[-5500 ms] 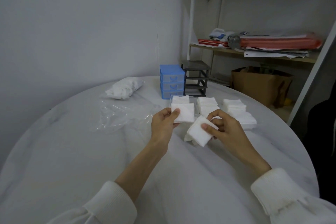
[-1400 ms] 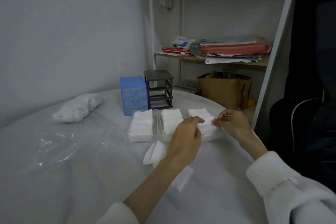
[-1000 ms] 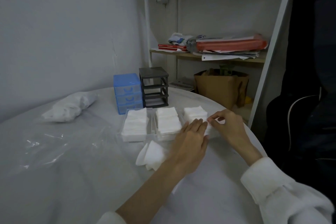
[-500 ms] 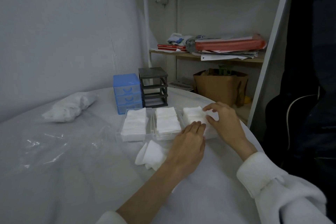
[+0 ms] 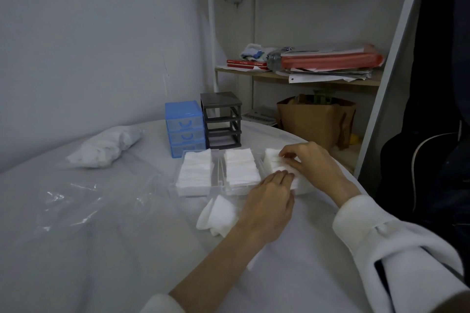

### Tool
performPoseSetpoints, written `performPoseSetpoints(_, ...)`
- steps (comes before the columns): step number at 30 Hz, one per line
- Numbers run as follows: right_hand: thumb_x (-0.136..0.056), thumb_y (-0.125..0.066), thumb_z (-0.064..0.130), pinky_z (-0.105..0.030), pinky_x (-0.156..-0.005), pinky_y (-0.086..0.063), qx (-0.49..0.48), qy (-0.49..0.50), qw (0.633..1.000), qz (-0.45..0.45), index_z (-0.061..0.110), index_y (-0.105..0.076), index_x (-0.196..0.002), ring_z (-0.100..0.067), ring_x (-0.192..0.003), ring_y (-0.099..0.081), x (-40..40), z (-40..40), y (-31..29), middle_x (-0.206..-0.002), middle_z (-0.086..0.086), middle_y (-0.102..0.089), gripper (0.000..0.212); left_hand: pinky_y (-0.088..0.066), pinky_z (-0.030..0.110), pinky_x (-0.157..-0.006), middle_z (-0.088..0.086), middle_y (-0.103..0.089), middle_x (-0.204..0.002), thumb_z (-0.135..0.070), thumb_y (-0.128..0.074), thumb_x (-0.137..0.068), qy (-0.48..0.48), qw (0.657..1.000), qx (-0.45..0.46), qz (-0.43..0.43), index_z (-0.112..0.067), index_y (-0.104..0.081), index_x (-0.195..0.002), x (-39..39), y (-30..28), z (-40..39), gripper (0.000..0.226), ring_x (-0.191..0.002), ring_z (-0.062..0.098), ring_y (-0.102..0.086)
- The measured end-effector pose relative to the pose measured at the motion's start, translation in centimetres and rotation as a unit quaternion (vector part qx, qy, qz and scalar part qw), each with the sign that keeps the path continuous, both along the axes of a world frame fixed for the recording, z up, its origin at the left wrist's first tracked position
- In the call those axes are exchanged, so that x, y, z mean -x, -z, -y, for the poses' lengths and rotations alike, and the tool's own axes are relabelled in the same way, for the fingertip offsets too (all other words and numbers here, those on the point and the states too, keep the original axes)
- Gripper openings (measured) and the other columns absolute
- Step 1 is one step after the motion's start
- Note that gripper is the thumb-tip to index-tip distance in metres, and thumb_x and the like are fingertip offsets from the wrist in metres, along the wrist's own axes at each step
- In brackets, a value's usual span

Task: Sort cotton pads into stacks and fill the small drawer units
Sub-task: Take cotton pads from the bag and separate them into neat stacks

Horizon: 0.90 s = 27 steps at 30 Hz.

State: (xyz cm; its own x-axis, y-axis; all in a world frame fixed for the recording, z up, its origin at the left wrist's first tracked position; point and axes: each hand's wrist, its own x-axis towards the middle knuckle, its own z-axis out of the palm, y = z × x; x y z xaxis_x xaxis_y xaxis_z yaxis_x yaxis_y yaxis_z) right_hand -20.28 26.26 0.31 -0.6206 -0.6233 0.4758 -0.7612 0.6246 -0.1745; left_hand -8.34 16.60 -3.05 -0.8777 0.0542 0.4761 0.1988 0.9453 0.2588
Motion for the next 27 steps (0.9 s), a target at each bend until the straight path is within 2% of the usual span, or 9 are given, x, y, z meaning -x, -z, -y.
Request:
performPoseSetpoints(4,-0.095,-0.050,0.011,-0.033,-0.080,-0.051,-0.034,-0.011,0.999,-0.004,0.014,-0.055,-0.110,-0.022,-0.091,-0.060,0.2,0.2,0.0,-0.103,-0.007,-0.065,0.017,-0.030,0.027,-0.108,0.006,-0.041,-0.144,-0.022,-0.032,-0.102,-0.005,1.000,0.001,0.006,-0.010,-0.036,-0.142,0.0,0.0,0.1,0.042,-0.131,0.017,-0.039)
performPoseSetpoints(7,-0.091,-0.053,0.006,-0.037,-0.080,-0.052,-0.034,-0.019,0.999,0.013,0.013,-0.049,-0.110,-0.024,-0.089,-0.060,0.4,0.3,0.1,-0.102,-0.009,-0.064,0.021,-0.033,0.028,-0.106,0.006,-0.043,-0.142,-0.022,-0.032,-0.102,-0.001,1.000,-0.003,0.011,-0.010,-0.038,-0.141,-0.1,-0.1,0.0,0.041,-0.129,0.018,-0.041)
performPoseSetpoints(12,-0.084,-0.065,0.005,-0.025,-0.077,-0.052,0.042,-0.054,0.996,0.053,0.013,-0.065,-0.096,-0.015,-0.080,-0.062,0.8,0.3,-0.1,-0.088,-0.004,-0.069,0.014,-0.037,0.028,-0.102,0.007,-0.048,-0.137,-0.022,-0.033,-0.101,-0.001,1.000,-0.014,0.005,-0.009,-0.041,-0.138,0.0,-0.1,0.1,0.040,-0.124,0.019,-0.045)
performPoseSetpoints(16,-0.084,-0.068,0.013,-0.021,-0.075,-0.049,0.042,-0.063,0.994,0.073,0.014,-0.073,-0.089,-0.009,-0.077,-0.060,1.0,0.3,-0.3,-0.087,0.000,-0.070,0.007,-0.037,0.029,-0.102,0.007,-0.047,-0.138,-0.022,-0.033,-0.101,0.000,1.000,-0.016,0.007,-0.009,-0.041,-0.138,0.0,-0.1,0.0,0.040,-0.124,0.019,-0.045)
performPoseSetpoints(22,-0.089,-0.061,0.021,-0.020,-0.075,-0.048,-0.046,-0.046,0.998,0.011,0.018,-0.070,-0.102,-0.009,-0.082,-0.061,1.0,0.5,-0.5,-0.097,0.001,-0.069,0.015,-0.038,0.029,-0.102,0.006,-0.048,-0.137,-0.023,-0.034,-0.101,0.001,1.000,-0.029,0.007,-0.011,-0.042,-0.138,-0.1,-0.1,0.0,0.039,-0.122,0.018,-0.046)
performPoseSetpoints(25,-0.094,-0.052,0.019,-0.024,-0.074,-0.046,-0.078,-0.034,0.996,-0.029,0.016,-0.066,-0.102,-0.015,-0.088,-0.061,0.9,0.6,-0.5,-0.100,-0.001,-0.068,0.017,-0.038,0.028,-0.102,0.005,-0.048,-0.137,-0.023,-0.034,-0.101,0.002,0.999,-0.033,0.007,-0.011,-0.042,-0.138,-0.1,-0.2,0.1,0.039,-0.123,0.017,-0.046)
performPoseSetpoints(27,-0.095,-0.050,0.022,-0.022,-0.072,-0.042,-0.088,-0.032,0.995,-0.039,0.016,-0.064,-0.104,-0.016,-0.090,-0.061,0.8,0.6,-0.6,-0.102,0.000,-0.068,0.017,-0.038,0.028,-0.102,0.005,-0.048,-0.137,-0.023,-0.034,-0.101,0.002,0.999,-0.035,0.006,-0.012,-0.042,-0.138,-0.1,-0.1,0.0,0.039,-0.123,0.017,-0.046)
